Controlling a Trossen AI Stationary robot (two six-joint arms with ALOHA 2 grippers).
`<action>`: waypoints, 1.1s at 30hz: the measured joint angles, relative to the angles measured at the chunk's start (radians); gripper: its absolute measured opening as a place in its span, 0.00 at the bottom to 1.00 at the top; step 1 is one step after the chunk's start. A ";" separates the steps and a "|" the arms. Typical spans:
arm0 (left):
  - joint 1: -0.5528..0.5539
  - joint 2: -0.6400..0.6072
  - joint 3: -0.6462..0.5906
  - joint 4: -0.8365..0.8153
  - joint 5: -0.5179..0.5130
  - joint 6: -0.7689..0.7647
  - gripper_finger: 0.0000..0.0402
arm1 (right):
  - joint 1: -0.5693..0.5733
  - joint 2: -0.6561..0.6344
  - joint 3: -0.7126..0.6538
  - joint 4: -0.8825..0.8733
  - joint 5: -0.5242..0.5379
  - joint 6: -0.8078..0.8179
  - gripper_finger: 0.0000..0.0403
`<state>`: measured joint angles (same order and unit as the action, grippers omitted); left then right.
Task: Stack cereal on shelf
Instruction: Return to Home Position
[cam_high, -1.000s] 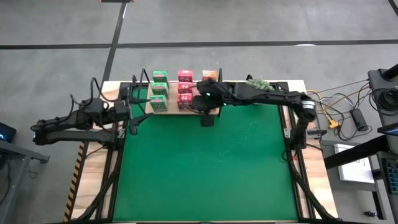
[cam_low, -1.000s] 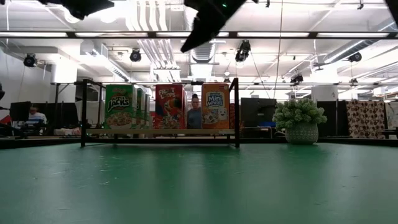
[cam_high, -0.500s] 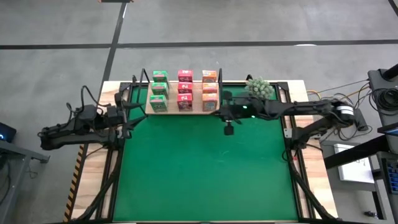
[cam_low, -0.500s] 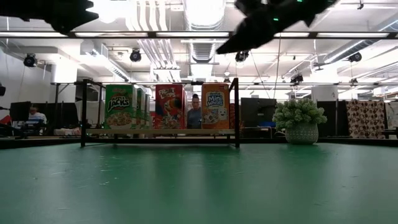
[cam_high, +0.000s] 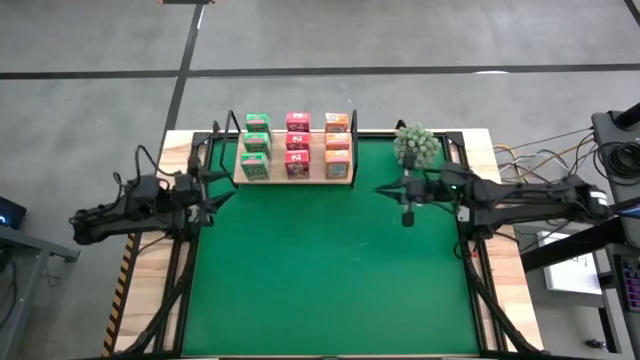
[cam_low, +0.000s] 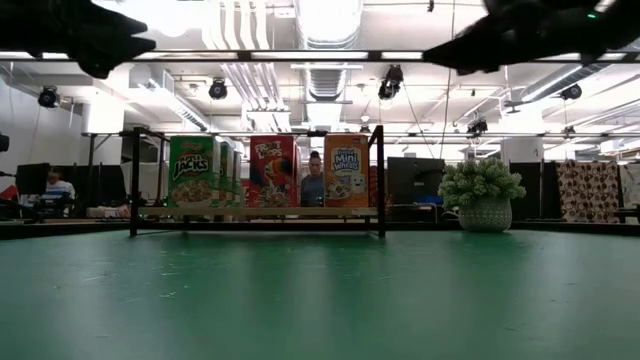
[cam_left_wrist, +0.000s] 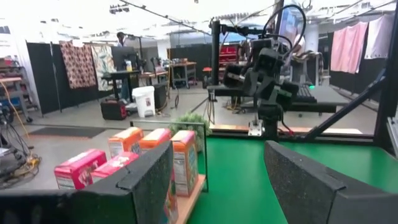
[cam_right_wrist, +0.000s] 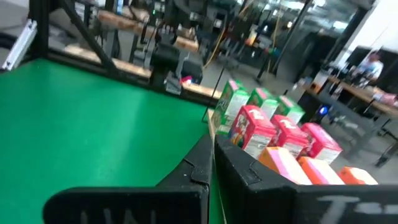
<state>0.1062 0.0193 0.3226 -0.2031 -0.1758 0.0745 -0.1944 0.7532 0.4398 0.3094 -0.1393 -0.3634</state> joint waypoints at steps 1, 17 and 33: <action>0.000 0.000 -0.006 0.001 0.000 -0.003 0.59 | 0.000 -0.037 -0.021 0.006 0.000 0.001 0.02; 0.000 0.000 -0.030 0.003 -0.001 -0.072 0.59 | 0.000 -0.523 -0.300 0.010 0.098 0.004 0.02; 0.000 0.002 -0.030 0.001 0.001 -0.129 0.59 | 0.000 -0.748 -0.426 -0.055 0.115 0.188 0.02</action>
<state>0.1064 0.0208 0.2928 -0.2020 -0.1749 -0.0547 -0.1944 0.0052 0.0139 0.2541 -0.0247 -0.1755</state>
